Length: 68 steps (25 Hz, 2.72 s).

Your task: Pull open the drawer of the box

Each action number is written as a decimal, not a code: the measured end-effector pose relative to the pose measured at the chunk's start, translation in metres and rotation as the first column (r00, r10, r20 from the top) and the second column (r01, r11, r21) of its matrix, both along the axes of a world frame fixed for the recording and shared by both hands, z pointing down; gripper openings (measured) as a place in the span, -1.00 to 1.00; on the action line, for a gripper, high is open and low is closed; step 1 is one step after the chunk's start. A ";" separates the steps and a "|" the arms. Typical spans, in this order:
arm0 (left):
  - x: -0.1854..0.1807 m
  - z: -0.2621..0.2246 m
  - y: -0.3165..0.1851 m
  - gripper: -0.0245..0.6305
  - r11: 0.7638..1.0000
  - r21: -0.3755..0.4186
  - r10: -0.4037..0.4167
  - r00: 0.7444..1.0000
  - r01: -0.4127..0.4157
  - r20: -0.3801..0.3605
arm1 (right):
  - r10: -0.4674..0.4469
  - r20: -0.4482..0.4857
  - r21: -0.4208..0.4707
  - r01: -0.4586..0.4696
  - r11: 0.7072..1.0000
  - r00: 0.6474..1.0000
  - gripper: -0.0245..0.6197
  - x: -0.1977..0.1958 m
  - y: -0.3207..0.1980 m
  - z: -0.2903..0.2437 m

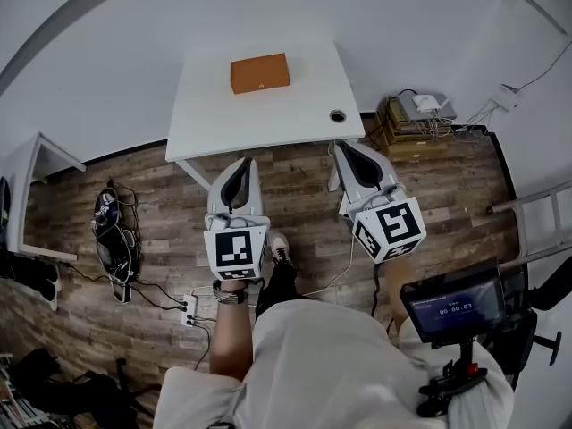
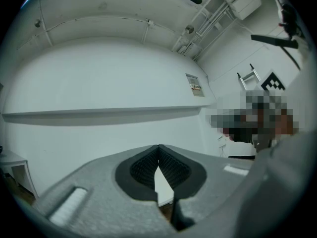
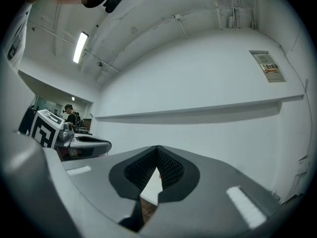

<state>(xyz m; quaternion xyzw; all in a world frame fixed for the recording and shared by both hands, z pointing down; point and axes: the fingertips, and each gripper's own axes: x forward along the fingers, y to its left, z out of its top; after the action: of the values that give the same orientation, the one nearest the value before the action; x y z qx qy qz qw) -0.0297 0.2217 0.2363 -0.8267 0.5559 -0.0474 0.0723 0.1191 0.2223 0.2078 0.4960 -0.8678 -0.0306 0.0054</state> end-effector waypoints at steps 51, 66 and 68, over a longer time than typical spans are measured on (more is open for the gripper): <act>-0.073 0.057 -0.318 -0.84 0.991 -0.131 0.034 0.999 -0.032 0.008 | 0.136 0.004 -0.049 -0.136 0.990 0.991 -0.92 -0.055 -0.313 0.040; -0.033 0.128 -0.384 -0.72 0.968 -0.250 0.025 1.000 -0.023 0.005 | 0.121 -0.008 -0.150 -0.121 0.981 0.993 -0.81 -0.030 -0.388 0.102; -0.031 0.136 -0.396 -0.72 0.965 -0.260 0.023 1.000 -0.021 0.003 | 0.122 -0.017 -0.162 -0.123 0.979 0.992 -0.81 -0.028 -0.400 0.112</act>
<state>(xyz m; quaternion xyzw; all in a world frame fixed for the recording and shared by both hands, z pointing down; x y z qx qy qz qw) -0.0607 -0.1739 0.3719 -0.8350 0.5355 -0.1214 -0.0345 0.0908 -0.1778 0.3194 0.5464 -0.8351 0.0390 0.0505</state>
